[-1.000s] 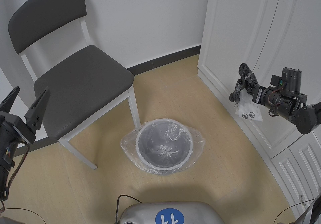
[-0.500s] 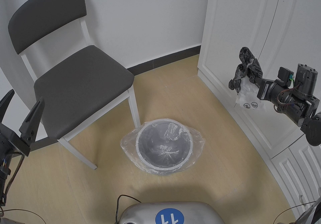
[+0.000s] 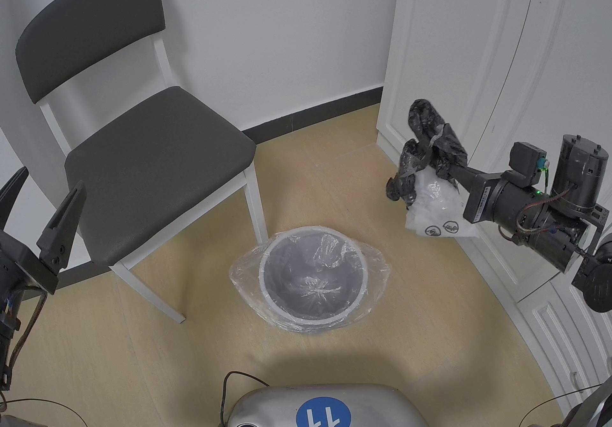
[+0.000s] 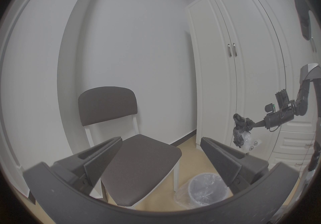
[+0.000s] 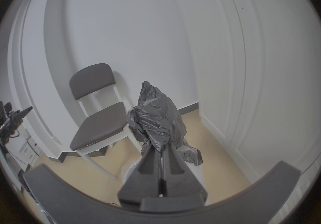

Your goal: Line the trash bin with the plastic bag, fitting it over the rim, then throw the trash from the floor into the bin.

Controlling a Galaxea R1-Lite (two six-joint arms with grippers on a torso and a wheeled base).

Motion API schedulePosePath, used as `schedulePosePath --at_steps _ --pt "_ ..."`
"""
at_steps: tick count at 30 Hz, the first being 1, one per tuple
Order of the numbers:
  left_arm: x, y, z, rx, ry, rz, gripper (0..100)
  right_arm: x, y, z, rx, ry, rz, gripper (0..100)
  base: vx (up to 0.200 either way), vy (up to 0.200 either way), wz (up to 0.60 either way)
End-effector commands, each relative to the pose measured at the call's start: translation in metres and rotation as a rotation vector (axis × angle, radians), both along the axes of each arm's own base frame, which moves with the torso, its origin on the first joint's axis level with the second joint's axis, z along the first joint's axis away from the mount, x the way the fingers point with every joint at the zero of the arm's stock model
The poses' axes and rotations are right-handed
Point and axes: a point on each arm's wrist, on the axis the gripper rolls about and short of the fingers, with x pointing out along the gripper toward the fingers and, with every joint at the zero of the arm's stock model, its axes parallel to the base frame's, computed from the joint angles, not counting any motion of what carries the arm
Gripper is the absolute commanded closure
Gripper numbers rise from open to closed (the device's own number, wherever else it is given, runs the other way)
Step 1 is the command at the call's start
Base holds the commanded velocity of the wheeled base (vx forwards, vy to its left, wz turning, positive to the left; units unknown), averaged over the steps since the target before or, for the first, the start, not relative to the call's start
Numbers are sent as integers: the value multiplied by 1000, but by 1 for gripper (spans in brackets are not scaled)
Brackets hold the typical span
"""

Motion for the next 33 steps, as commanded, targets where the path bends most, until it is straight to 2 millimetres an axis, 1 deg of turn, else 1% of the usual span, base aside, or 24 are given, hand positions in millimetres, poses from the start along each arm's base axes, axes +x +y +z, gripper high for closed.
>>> schedulePosePath --at_steps 1,2,4,6,10,11,13,16,20,21,22,25,26,28,31,33 --pt "2 -1 0 4 5 3 0 3 25 -17 25 71 71 100 0 0 0" --pt "3 -2 -1 8 10 3 0 6 34 -23 58 101 92 100 0 0 0" --pt "3 -2 -2 10 11 5 0 14 46 -32 94 126 105 100 0 0 0" --pt "3 -1 -2 10 11 8 0 20 55 -41 124 139 115 100 0 0 0" --pt "3 -1 0 7 6 12 0 39 77 -70 186 149 135 100 0 0 0" --pt "3 -1 0 6 5 12 0 41 80 -73 193 149 137 100 0 0 0" --pt "3 0 3 -3 -7 23 0 49 91 -97 208 150 147 100 0 0 0" --pt "3 2 4 -4 -12 31 0 54 98 -116 210 147 159 100 0 0 0" --pt "5 1 2 2 -3 31 0 66 109 -150 220 135 167 100 0 0 0" --pt "5 1 2 2 -3 31 0 67 111 -154 225 130 169 100 0 0 0" --pt "5 0 2 5 -2 33 0 69 113 -164 236 112 172 100 0 0 0" --pt "3 2 6 -8 -21 38 0 69 117 -186 227 128 179 100 0 0 0" --pt "3 3 9 -16 -31 44 0 68 119 -190 221 137 182 100 0 0 0" --pt "2 5 11 -21 -41 55 0 65 121 -190 220 141 189 100 0 0 0" --pt "1 6 8 2 -36 61 0 64 125 -185 226 126 193 100 0 0 0" --pt "2 5 3 28 -19 63 0 63 125 -180 232 117 194 100 0 0 0"
